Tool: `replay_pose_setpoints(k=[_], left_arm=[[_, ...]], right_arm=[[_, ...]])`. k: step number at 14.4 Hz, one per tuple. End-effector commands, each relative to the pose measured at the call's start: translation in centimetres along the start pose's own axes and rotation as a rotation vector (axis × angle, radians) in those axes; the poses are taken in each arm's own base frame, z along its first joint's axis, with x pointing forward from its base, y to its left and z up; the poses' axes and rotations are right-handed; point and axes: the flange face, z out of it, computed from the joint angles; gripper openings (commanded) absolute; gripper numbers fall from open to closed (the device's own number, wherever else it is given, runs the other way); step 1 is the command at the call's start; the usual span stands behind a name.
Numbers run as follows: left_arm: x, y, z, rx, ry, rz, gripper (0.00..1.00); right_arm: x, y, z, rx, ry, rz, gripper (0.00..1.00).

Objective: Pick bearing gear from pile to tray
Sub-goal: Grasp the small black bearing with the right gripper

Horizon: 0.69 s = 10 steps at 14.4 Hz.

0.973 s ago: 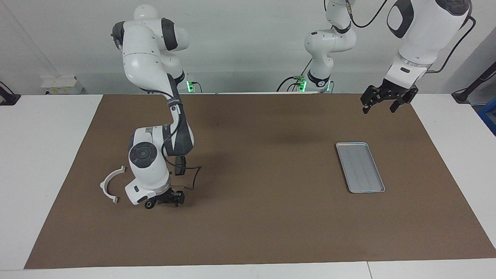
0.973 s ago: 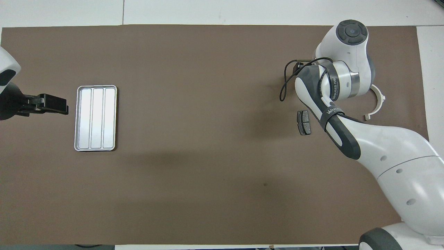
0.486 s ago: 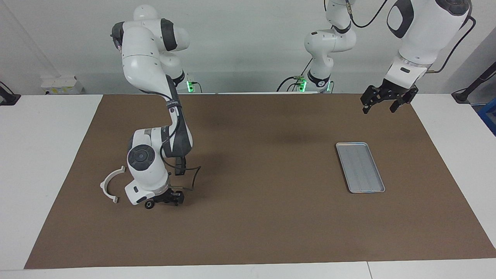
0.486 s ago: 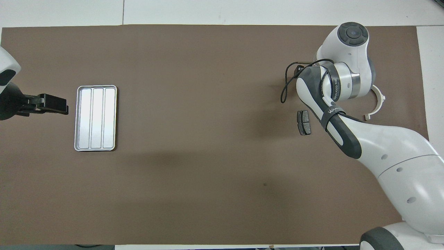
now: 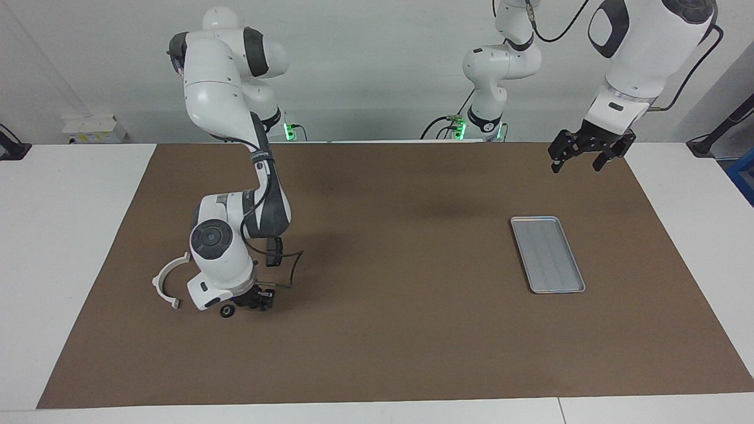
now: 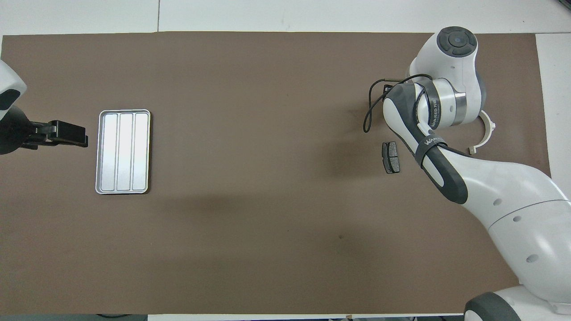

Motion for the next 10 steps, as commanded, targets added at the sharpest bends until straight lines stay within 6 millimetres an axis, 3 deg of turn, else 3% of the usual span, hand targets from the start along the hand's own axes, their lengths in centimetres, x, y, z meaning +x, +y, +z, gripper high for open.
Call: replay_pose_setpoints(k=[1, 5, 10], left_arm=[[-0.7, -0.2, -0.6, 0.002, 0.007, 0.007, 1.0], [-0.7, -0.2, -0.5, 0.003, 0.005, 0.007, 1.0], [-0.7, -0.2, -0.6, 0.002, 0.007, 0.007, 1.0]], right_arm=[[-0.2, 0.6, 0.5, 0.028, -0.03, 0.045, 0.34], [0.0, 1.4, 0.8, 0.03, -0.03, 0.052, 0.0], [-0.1, 1.6, 0.2, 0.018, -0.044, 0.042, 0.0]])
